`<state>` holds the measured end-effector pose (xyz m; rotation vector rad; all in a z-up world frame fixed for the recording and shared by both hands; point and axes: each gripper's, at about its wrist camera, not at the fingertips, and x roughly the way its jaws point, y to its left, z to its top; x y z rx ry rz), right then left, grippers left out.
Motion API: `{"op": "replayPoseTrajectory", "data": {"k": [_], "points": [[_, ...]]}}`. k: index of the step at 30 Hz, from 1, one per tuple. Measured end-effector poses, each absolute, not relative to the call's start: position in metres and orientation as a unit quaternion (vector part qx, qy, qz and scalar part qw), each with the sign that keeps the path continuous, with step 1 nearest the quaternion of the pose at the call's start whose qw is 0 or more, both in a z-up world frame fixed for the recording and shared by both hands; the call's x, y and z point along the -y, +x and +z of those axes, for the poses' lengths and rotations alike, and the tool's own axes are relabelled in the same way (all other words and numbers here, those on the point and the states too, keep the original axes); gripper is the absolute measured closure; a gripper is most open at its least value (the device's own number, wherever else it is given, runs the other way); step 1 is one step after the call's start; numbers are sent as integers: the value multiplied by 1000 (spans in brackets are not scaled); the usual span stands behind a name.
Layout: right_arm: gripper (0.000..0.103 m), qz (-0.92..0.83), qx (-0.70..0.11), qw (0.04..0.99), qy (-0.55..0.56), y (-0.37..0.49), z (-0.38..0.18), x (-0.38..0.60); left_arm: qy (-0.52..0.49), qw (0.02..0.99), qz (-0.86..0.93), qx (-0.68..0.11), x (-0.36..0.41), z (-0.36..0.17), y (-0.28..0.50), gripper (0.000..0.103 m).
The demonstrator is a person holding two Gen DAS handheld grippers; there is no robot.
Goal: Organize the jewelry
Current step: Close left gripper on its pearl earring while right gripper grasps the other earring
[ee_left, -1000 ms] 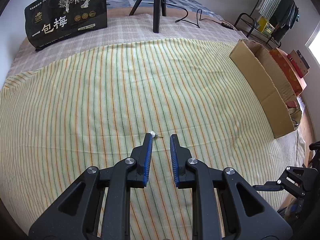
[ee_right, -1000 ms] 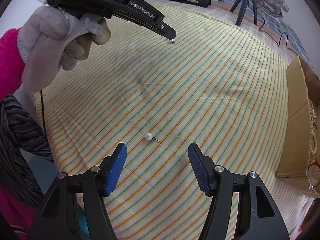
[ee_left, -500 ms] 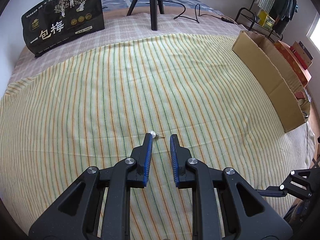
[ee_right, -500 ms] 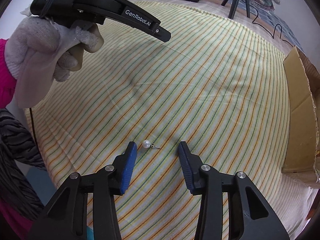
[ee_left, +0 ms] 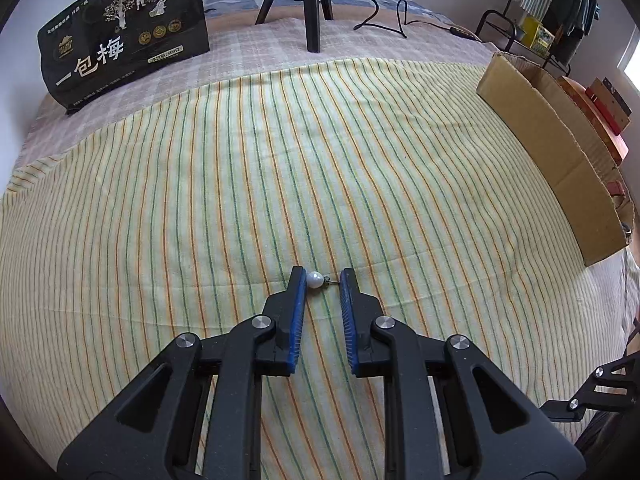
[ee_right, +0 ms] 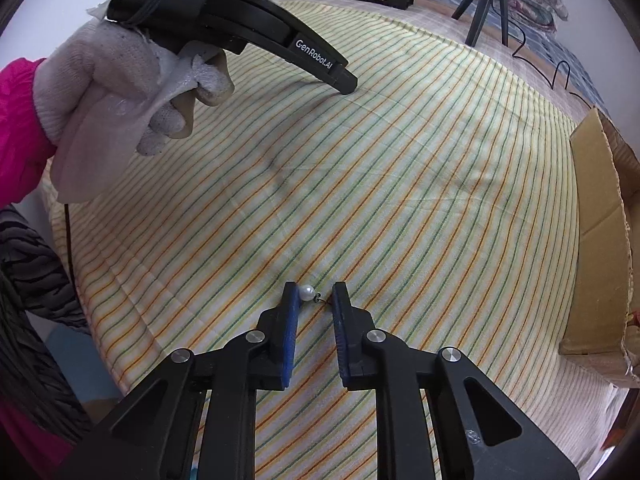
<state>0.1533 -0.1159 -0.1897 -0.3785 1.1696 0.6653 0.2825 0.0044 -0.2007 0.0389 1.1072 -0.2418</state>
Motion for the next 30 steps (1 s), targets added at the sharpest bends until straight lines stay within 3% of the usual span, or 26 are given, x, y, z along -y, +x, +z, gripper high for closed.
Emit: {"op": "replayPoseTrajectory", "data": {"k": [19,30], "points": [[89,312,-504,794,-132,164,-153,138,-30,873,-106,-475,-31,-144,273,87],[89,274,-473,832,-94,188,-117,174,-37,887,-141,-439,-7,-107,267,87]]}}
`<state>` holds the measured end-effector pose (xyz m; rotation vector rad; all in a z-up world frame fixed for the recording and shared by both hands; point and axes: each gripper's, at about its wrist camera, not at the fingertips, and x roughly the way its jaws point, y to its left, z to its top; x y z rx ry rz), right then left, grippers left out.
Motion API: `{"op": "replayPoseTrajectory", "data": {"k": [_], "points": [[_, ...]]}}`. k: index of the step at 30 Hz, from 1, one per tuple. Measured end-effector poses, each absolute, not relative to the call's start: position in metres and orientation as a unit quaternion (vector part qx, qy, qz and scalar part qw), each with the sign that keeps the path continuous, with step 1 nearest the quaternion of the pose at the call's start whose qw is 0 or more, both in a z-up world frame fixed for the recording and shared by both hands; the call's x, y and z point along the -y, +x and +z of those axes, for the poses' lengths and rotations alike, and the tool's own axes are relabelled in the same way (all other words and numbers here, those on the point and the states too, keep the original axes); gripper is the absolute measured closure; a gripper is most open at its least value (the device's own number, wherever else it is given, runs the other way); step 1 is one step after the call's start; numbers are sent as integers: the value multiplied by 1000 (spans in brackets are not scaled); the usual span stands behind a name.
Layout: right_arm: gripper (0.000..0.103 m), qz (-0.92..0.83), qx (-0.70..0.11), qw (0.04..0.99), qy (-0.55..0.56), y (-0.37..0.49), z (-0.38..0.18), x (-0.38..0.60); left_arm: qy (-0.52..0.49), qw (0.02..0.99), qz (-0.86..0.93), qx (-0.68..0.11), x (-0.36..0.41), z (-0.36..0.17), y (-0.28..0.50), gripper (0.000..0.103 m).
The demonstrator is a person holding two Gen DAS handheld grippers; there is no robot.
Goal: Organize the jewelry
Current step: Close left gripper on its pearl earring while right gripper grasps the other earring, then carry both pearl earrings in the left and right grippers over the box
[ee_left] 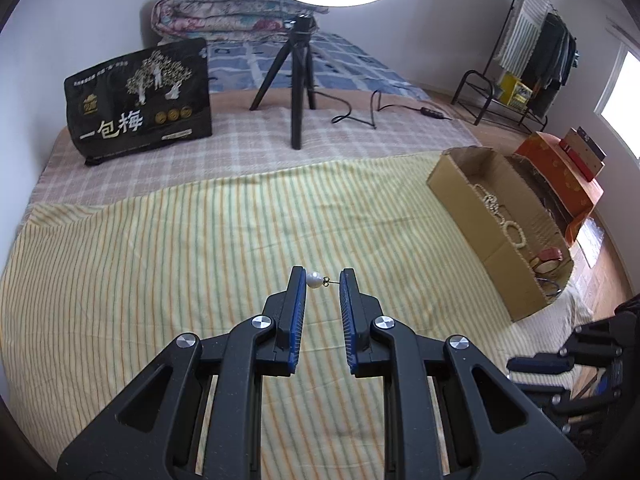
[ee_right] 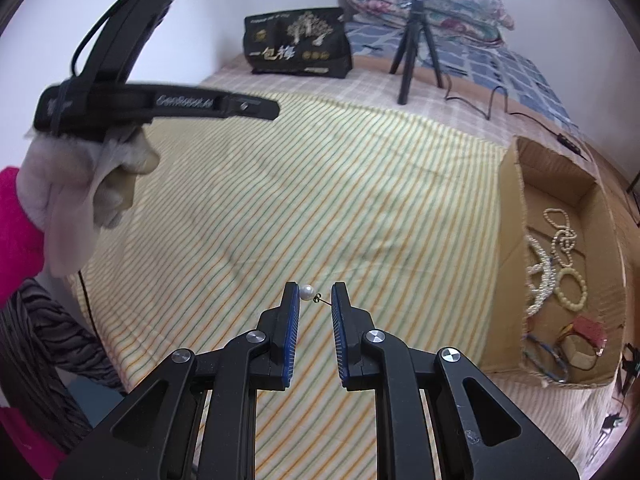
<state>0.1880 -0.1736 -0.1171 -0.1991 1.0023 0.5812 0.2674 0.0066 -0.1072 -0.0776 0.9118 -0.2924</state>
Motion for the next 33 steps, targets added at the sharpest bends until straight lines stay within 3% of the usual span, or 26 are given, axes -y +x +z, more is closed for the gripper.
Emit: {"op": "replayPoseTrajectory", "data": {"k": [12,33], "points": [[89,202,-440,874,-35,224,-84,237,-44,889,-186,-416,41,-84,273,87],[89,125,-455,882,1,246,-88,311,-14,879,-254,-404,154,-83,318,87]]}}
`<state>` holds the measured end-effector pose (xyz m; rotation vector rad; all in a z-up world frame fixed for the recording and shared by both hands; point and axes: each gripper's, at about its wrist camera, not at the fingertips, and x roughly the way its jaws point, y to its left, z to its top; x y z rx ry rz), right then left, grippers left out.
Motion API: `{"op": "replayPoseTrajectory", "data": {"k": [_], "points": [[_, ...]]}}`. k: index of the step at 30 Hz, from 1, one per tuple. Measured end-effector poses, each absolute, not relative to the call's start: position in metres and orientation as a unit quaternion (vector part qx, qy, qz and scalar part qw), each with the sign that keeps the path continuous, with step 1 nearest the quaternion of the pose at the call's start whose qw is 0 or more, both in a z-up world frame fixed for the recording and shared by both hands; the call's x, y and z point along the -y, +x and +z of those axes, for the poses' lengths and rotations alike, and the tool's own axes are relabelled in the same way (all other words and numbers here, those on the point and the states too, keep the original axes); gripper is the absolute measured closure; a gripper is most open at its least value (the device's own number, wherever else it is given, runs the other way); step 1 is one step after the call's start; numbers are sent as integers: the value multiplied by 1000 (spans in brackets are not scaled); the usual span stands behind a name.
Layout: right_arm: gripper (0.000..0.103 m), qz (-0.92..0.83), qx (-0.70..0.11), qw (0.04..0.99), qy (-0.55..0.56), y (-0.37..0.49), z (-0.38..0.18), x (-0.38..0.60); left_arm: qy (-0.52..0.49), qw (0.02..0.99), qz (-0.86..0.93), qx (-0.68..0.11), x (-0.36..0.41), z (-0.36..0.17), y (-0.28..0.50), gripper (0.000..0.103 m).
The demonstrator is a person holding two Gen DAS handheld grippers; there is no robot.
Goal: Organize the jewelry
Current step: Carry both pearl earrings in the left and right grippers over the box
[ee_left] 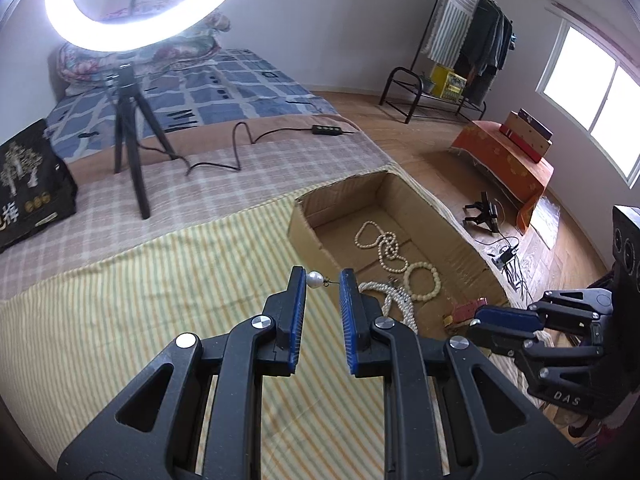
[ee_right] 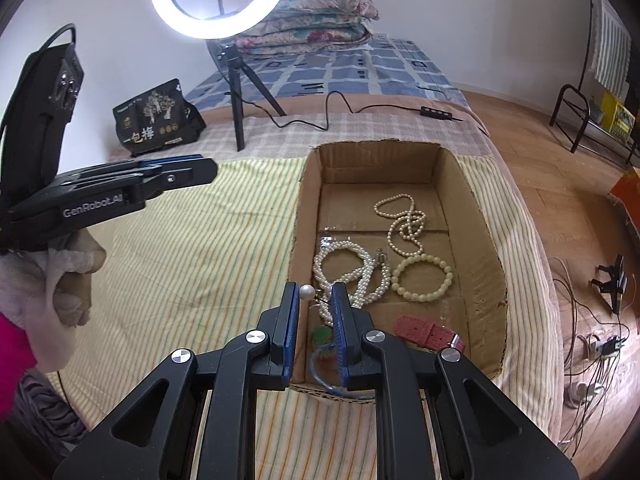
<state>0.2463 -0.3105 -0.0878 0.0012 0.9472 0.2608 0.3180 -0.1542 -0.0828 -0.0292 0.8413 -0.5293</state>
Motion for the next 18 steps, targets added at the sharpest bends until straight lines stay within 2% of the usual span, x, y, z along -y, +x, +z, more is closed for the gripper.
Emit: {"op": "replayPoseTrajectory", "data": {"k": [18], "points": [[88,110,-455,884,15,256,-93,325,13,875,-273,-399,220,-85,354,87]]}}
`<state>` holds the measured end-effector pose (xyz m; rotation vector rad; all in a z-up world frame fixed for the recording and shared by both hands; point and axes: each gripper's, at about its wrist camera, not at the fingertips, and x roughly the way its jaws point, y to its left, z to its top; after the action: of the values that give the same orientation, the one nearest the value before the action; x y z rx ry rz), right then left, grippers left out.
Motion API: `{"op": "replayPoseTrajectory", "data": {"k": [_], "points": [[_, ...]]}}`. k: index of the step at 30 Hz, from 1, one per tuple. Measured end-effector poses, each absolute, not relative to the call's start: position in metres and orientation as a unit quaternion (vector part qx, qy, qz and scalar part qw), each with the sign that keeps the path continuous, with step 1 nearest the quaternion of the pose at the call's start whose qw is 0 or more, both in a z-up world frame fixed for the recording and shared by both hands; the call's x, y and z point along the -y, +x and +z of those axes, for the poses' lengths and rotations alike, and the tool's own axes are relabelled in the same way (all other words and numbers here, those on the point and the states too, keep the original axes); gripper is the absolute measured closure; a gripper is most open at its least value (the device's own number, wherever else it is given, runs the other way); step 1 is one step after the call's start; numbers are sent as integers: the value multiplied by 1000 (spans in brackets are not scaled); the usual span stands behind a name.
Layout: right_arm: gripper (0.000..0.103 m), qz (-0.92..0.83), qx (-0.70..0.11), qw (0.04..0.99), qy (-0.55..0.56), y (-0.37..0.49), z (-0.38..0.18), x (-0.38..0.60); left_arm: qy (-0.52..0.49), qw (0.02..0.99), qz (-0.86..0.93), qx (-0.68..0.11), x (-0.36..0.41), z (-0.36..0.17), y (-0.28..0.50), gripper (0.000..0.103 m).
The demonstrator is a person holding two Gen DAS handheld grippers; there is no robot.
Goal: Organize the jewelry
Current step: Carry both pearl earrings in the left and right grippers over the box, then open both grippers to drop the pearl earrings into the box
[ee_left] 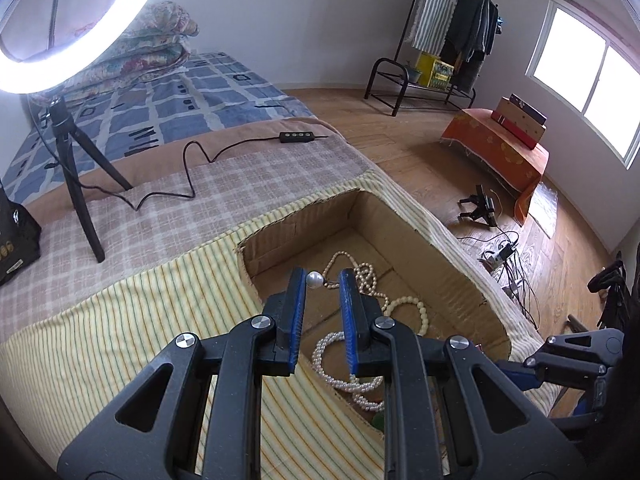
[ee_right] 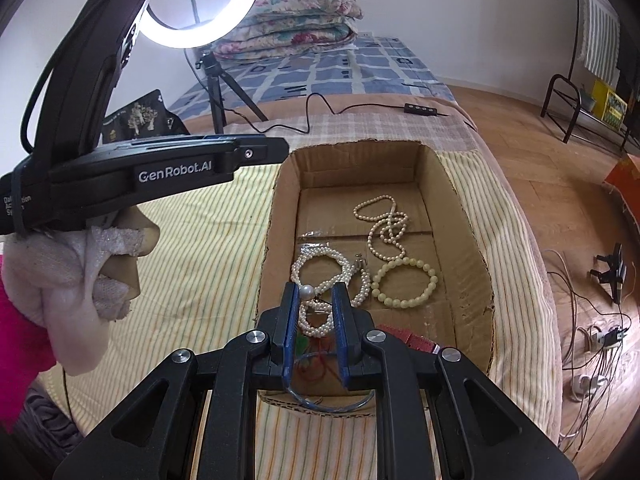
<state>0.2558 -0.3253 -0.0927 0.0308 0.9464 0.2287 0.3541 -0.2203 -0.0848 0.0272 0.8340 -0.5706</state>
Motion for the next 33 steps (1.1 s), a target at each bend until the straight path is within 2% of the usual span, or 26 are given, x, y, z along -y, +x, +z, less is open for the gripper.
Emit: {"op": "replayPoseTrajectory", "data": {"k": [4,7,9,14,16,17,18,23,26,33], "points": [[86,111,-452,885,10,256,-92,323,19,876,-274,-396,226,-81,353,87],[72,111,-452,885,6,255,-93,321,20,877,-274,-394,227,-78,352,85],[64,111,-451,886,2,255,-93,319,21,879,-273,-391,227,-75,351,66],[46,103,-445,889,-8,253,-93,316,22,882,-270,-385,227,-73,350,63],[40,99,-441,892,-11,252,-91,315,25,883,-269,-384,226,-71,349,50],[40,97,-439,893,-12,252,-90,315,26,884,-267,-382,224,-69,348,40],[39,96,-438,894,-13,251,-90,315,25,887,-264,-378,222,-68,346,36],[30,79,-434,897,-20,248,-86,312,26,891,-257,-374,215,-59,340,35],[29,68,-430,900,-28,245,-81,310,24,896,-252,-366,208,-52,333,28],[25,34,-413,909,-51,230,-60,304,24,902,-246,-354,194,-32,311,27]]}}
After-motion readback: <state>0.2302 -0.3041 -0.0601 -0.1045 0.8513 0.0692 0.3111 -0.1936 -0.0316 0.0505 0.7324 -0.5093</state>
